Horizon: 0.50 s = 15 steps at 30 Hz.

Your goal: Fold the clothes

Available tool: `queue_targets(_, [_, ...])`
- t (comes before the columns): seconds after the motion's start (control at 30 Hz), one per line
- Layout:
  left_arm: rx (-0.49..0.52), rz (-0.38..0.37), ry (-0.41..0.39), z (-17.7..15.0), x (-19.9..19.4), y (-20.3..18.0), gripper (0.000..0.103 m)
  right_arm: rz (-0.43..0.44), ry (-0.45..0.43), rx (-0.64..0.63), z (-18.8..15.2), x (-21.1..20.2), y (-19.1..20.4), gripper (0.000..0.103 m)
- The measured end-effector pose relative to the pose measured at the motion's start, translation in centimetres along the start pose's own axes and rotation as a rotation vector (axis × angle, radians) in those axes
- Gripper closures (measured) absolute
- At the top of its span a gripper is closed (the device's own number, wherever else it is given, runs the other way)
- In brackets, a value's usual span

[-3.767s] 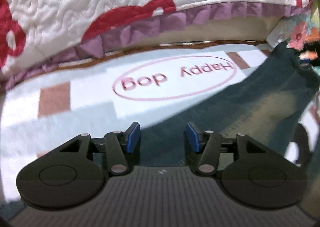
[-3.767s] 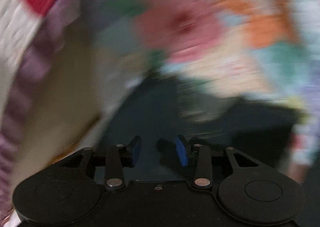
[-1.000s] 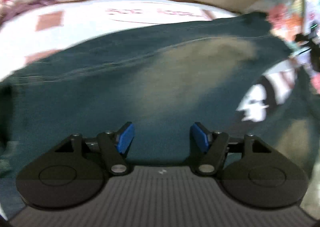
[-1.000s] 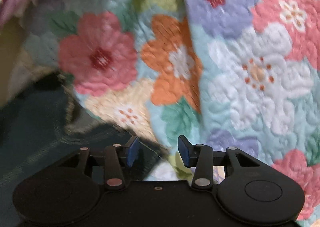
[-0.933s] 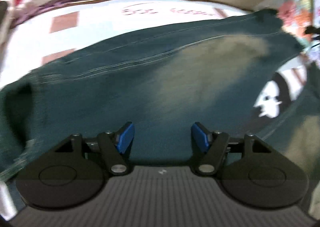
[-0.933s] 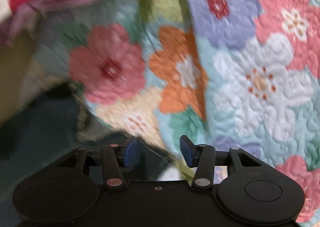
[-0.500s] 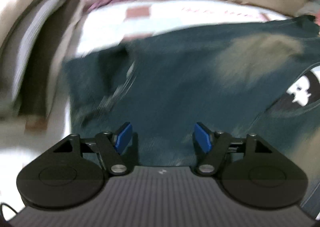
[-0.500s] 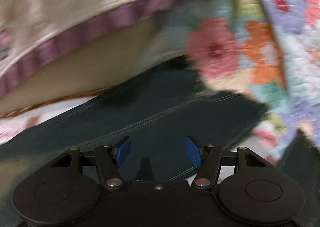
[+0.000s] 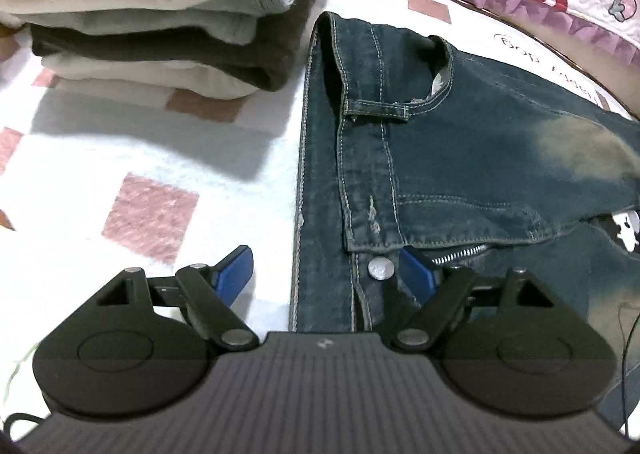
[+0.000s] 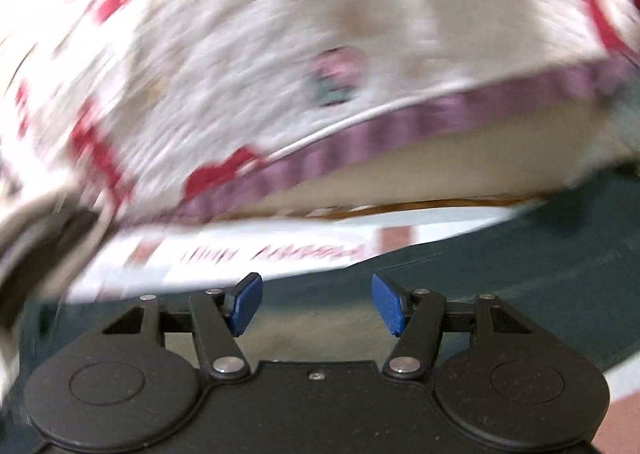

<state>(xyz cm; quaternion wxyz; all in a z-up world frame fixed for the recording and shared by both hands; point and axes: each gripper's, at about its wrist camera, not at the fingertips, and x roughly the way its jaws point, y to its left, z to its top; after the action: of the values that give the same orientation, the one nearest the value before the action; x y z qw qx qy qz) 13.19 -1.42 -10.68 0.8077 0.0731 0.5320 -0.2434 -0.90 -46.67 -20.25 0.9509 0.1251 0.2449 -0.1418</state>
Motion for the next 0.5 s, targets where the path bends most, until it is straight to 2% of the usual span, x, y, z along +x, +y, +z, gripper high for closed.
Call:
queue_targets(0.07, [-0.052, -0.019, -0.001, -0.2, -0.9, 1.0, 0.023, 0.048, 0.011, -0.084, -0.5, -0.5, 2.9, 0.037])
queue_targets(0.17, [-0.013, 0.006, -0.026, -0.9, -3.5, 0.9, 0.023, 0.176, 0.039, -0.191, -0.9, -1.8, 7.3, 0.037])
queue_targets(0.27, [0.026, 0.032, -0.050, -1.6, -6.1, 0.8, 0.023, 0.372, 0.060, -0.278, -1.5, -3.7, 12.3, 0.037])
queue_targets(0.33, [0.047, 0.047, -0.067, -2.0, -7.9, 0.8, 0.024, 0.545, 0.098, -0.281, -1.7, -4.5, 15.3, 0.037])
queue_targets(0.4, [0.029, 0.022, -0.059, -2.5, -9.1, 1.5, 0.024, 0.692, 0.141, -0.281, -1.9, -5.1, 18.1, 0.037])
queue_targets(0.5, [-0.006, -0.046, 0.006, -3.4, -9.4, 1.8, 0.024, 0.763, 0.223, -0.434, -2.8, -5.3, 22.5, 0.037])
